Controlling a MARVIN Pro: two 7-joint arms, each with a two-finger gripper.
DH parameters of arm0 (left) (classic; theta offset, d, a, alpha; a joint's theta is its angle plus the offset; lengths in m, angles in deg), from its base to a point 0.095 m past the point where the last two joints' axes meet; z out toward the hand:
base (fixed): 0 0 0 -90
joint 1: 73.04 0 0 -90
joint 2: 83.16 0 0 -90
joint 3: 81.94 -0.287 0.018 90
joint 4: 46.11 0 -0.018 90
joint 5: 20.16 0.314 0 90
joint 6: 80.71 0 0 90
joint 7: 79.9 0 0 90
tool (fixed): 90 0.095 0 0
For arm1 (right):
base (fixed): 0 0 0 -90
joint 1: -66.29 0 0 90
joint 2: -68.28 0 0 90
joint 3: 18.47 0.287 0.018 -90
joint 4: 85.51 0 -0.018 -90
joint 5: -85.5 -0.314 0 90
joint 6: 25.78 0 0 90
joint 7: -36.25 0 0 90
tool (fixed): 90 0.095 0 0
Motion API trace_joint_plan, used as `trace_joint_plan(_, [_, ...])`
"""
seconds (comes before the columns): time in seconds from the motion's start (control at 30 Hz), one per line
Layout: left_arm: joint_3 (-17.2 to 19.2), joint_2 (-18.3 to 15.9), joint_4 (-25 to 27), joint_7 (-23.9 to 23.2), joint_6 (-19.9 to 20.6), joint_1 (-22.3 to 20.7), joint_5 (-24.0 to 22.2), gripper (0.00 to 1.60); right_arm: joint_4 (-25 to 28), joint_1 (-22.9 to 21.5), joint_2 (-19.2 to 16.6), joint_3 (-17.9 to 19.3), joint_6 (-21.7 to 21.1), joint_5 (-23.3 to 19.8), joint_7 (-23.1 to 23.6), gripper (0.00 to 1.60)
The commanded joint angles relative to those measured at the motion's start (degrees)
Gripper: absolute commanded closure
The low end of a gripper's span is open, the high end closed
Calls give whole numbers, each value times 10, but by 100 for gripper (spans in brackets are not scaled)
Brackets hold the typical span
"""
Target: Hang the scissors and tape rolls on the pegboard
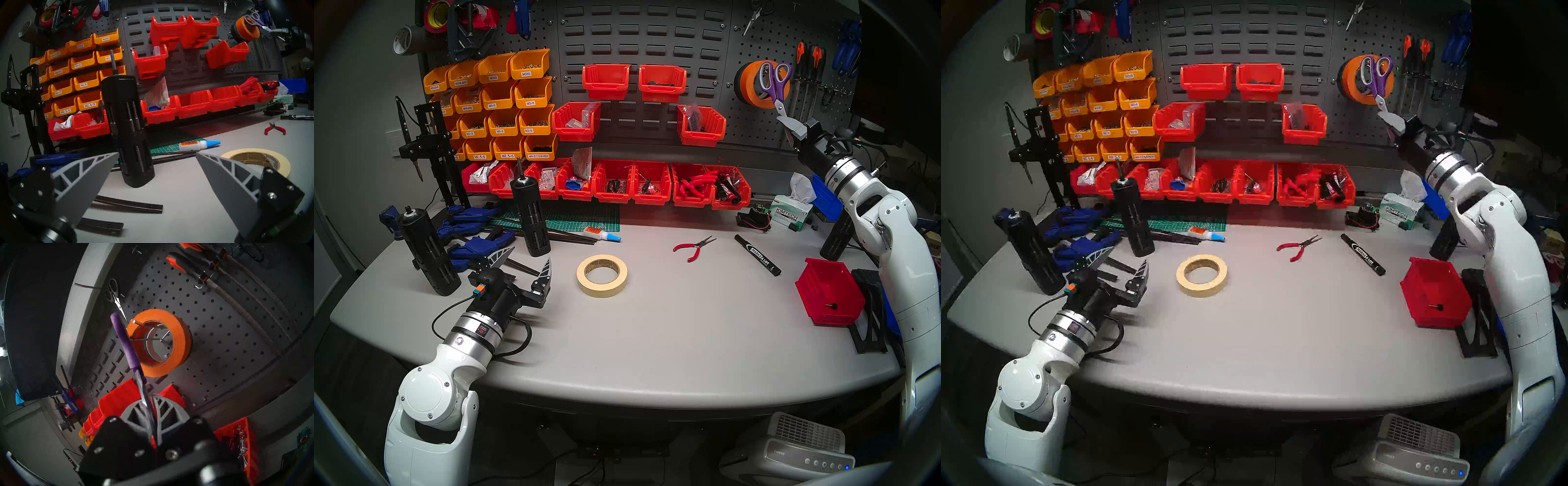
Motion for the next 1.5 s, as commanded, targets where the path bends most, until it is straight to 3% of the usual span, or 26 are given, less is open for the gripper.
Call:
trace_joint_plan(0.0, [-1, 0, 8, 0, -4, 0, 0, 0, -18, -26, 14, 16, 6, -26, 5, 160])
trace_joint_plan(0.57, [-1, 0, 8, 0, -4, 0, 0, 0, -34, -27, 53, 14, -13, -101, 17, 160])
trace_joint_plan(1.47, [-1, 0, 8, 0, -4, 0, 0, 0, -28, -32, 66, 4, -24, -124, 2, 160])
